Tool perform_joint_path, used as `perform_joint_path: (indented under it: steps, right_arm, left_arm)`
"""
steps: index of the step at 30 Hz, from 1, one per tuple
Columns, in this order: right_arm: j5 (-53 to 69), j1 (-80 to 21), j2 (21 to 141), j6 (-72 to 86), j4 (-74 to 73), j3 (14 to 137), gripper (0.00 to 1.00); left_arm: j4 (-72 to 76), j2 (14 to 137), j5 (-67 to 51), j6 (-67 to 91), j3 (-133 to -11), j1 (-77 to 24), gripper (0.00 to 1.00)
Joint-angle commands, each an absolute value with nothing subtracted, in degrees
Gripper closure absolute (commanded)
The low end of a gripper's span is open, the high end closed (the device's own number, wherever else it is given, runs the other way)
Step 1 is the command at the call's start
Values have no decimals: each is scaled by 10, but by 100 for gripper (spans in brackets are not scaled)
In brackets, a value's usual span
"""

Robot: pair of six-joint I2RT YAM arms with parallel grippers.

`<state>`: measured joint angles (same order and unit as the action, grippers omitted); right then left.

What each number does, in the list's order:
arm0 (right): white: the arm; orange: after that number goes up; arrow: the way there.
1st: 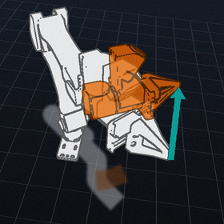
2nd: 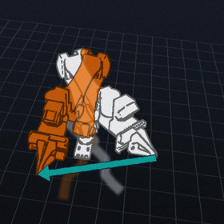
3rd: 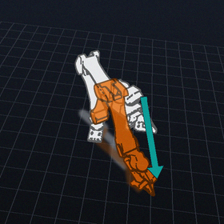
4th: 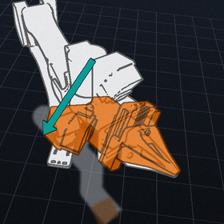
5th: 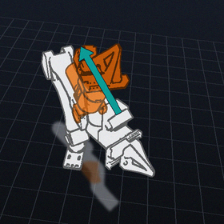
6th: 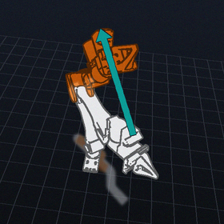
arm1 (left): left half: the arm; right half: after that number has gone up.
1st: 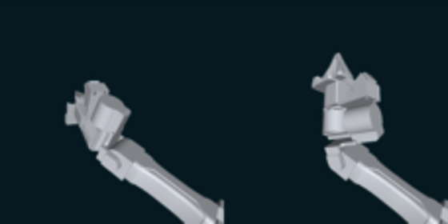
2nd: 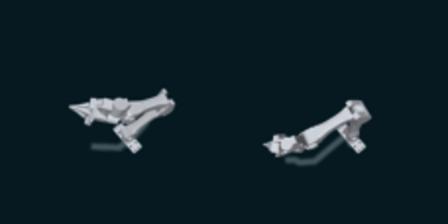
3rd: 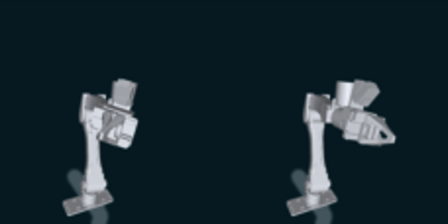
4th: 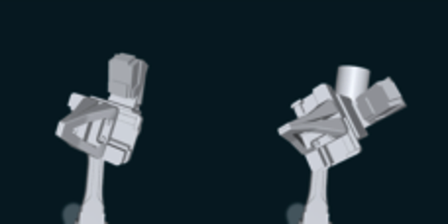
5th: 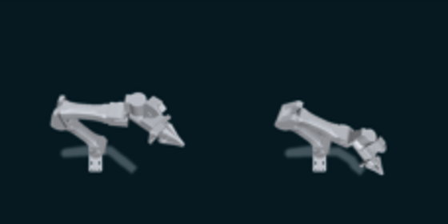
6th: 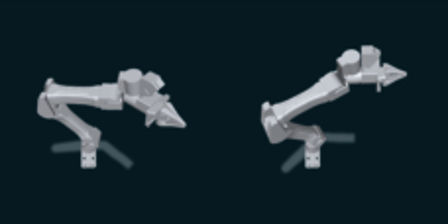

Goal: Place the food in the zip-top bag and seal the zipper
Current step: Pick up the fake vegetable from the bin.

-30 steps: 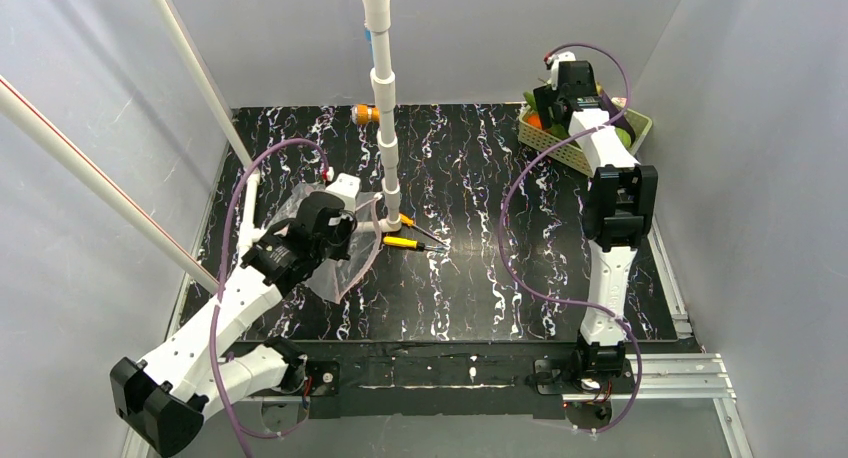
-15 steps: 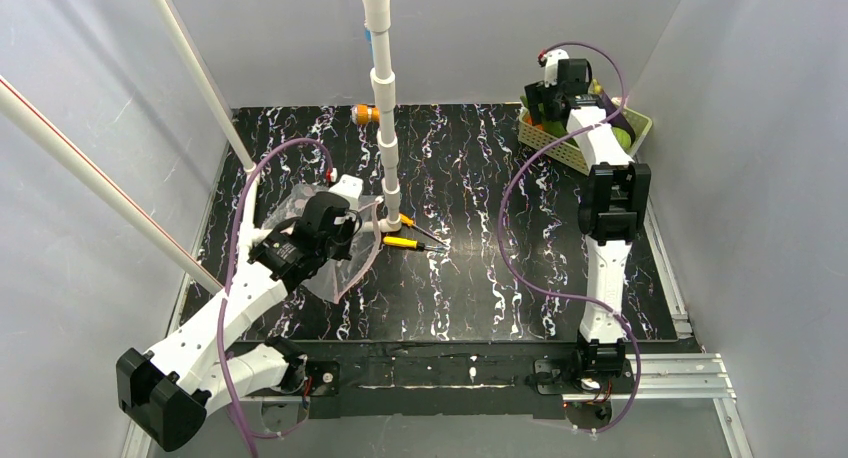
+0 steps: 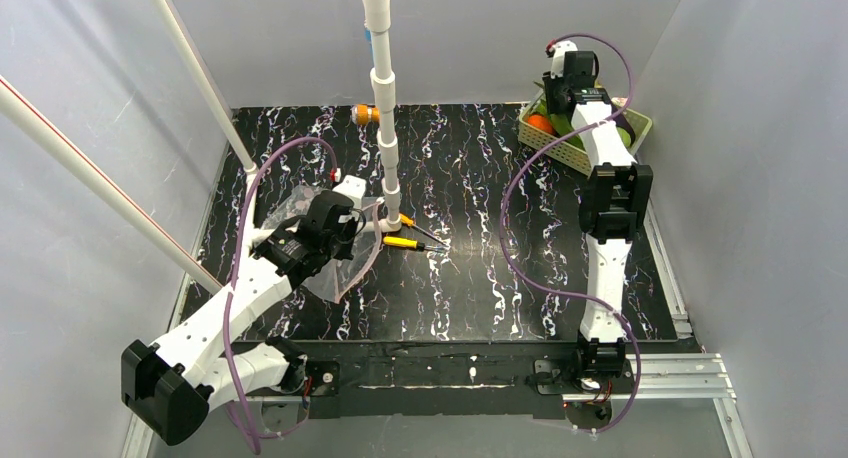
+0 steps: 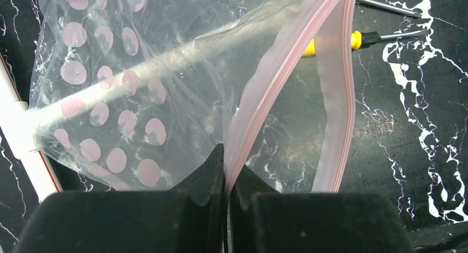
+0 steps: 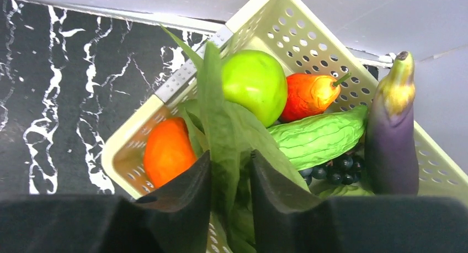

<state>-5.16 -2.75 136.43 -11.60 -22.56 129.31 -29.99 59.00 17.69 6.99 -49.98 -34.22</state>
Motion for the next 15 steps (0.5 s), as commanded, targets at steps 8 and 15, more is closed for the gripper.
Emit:
perform_joint_path:
  steps: [8,15]
  right_arm:
    - [-38,-58,1165,-45,-200,1297,97]
    - [-20,-83,1015,72,-197,1190,99]
  left_arm:
    - [-343,591,184,77,-528,-338,100]
    - [-496,607,107,243,-667,-338,100]
